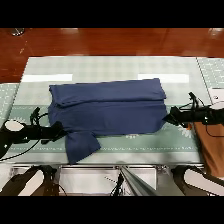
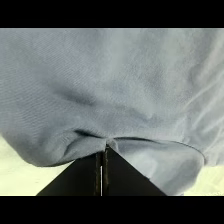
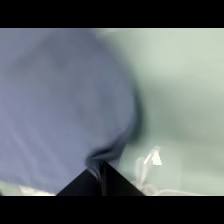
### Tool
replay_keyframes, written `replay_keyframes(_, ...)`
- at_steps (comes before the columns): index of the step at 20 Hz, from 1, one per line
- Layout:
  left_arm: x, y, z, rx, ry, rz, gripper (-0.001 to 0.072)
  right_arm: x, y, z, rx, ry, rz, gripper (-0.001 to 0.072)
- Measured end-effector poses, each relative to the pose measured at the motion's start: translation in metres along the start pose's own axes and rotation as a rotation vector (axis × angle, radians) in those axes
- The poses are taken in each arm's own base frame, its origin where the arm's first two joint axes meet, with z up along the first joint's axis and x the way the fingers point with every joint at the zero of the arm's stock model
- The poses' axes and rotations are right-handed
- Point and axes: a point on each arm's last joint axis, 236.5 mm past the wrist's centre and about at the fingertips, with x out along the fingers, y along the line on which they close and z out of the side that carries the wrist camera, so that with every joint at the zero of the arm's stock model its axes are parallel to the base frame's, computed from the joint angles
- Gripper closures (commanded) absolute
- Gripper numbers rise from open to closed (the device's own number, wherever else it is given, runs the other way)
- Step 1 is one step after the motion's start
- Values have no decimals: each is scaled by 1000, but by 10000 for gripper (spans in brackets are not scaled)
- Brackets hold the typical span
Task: Fold the shirts.
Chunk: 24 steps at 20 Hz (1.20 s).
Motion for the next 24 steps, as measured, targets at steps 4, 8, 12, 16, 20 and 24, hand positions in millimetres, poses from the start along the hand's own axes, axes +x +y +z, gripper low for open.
replay_keyframes(4, -21, -24, 27, 77, -61, -45, 689, -17, 20, 22, -118, 0, 4, 696)
replay_keyframes(8, -62, -53, 81, 154, -190, -86, 690, -49, 50, 72, -184, -102, 7, 696)
replay_keyframes(12, -78, -81, 132, 197, -227, -101, 690, -63, 87, 124, -236, -182, 35, 696)
replay_keyframes(16, -74, -111, 181, 218, -212, -115, 690, -52, 103, 168, -223, -204, 50, 695)
replay_keyframes(20, -61, -132, 221, 215, -138, -133, 690, -32, 96, 195, -174, -192, 51, 695)
replay_keyframes(24, -37, -134, 241, 198, -54, -133, 41, -11, 85, 209, -134, -177, 56, 88)
